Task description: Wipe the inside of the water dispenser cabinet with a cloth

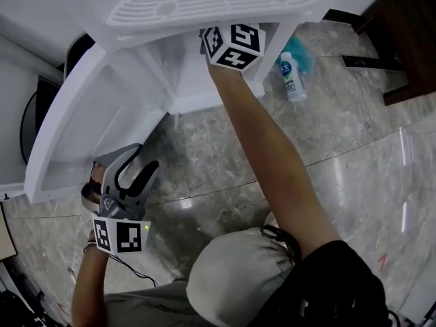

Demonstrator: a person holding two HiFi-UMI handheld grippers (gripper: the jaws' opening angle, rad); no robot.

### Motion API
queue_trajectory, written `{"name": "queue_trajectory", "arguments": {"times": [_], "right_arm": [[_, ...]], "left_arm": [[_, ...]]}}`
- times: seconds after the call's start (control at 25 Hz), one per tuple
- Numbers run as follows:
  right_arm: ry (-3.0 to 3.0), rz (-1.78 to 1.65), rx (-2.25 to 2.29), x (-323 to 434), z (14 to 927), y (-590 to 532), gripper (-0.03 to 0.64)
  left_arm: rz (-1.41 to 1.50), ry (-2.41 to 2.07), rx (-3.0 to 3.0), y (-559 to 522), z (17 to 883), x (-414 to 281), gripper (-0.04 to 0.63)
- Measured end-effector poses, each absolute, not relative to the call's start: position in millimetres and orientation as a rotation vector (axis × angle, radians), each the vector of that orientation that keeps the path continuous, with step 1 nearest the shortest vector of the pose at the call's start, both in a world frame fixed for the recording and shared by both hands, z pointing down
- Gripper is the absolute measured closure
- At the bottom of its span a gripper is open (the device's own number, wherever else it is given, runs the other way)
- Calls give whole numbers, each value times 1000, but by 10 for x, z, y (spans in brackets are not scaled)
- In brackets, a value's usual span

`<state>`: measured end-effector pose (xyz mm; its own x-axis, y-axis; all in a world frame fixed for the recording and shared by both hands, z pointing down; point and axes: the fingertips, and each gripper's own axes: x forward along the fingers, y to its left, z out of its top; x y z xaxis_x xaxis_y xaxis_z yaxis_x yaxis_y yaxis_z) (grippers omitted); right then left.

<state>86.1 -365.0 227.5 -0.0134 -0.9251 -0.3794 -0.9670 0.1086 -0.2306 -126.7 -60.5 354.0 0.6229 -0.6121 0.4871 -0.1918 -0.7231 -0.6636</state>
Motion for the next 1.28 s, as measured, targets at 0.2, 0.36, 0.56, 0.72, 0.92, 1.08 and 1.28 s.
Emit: {"name": "queue_trajectory", "arguments": {"times": [0.2, 0.36, 0.56, 0.72, 0.92, 1.08, 1.28], "right_arm": [[2001, 57, -1768, 824, 2331, -3487, 468], [1994, 81, -1752, 844, 2304, -3284, 468], [2013, 107, -1818, 839, 2336, -3499, 468], [1998, 112, -1855, 836, 2274, -3676, 468], [2052, 60, -1804, 811, 2294, -3577, 468], [2047, 67, -1750, 798, 2312, -3158, 468], [2208, -23, -1595, 590, 2570, -2481, 468]], "left_arm": [[-981, 620, -2273, -594, 3530, -1247, 362], [-973, 599, -2291, -575, 3551, -1148, 362], [-972, 641, -2330, -611, 3541, -1144, 362], [-966, 673, -2322, -649, 3471, -1182, 362], [-963, 696, -2363, -629, 3468, -1248, 362], [-927, 713, -2409, -572, 3438, -1251, 362], [-835, 840, -2493, -692, 3279, -1419, 362]]}}
